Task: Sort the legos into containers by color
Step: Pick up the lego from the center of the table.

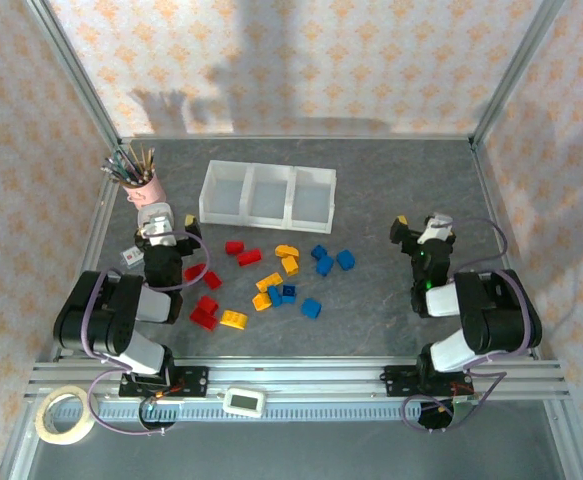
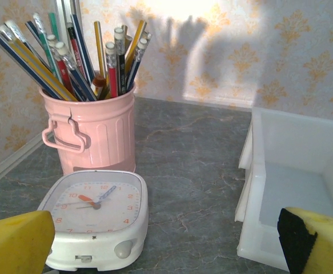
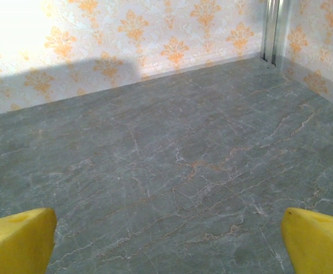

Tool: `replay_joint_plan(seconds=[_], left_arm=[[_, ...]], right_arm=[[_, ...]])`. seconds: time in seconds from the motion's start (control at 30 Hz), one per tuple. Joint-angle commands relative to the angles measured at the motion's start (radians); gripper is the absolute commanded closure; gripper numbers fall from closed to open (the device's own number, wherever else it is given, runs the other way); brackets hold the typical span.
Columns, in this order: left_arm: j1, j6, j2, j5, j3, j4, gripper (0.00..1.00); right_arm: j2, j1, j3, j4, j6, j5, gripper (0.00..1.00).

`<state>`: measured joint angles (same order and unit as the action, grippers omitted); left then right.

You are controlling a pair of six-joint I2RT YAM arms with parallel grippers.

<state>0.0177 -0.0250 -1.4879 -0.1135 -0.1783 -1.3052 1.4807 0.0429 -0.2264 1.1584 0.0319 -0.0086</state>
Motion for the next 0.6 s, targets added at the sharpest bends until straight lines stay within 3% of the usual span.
replay_joint_plan(seconds=[0.0,0.3,0.47,0.57], left_arm=[[-0.002,-0.003,0.095,-0.003,0.013,0.019,0.01],[-0.005,-0.173,0.404,0.031,-0.057,0.401,0.01],[-0.009,-0.402,0.529,-0.049,-0.076,0.548,0.01],[-0.012,-0.478,0.582,-0.070,-0.039,0.545,0.01]], right_arm=[[-0.103,-0.005,-0.001,-0.030,0.016,-0.006,0.00],[-0.389,-0.005,-0.120,-0.373,-0.057,-0.082,0.00],[-0.480,-0.008,-0.209,-0.613,-0.292,-0.044,0.00],[-0.475,-0.009,-0.212,-0.674,-0.358,-0.067,0.00]])
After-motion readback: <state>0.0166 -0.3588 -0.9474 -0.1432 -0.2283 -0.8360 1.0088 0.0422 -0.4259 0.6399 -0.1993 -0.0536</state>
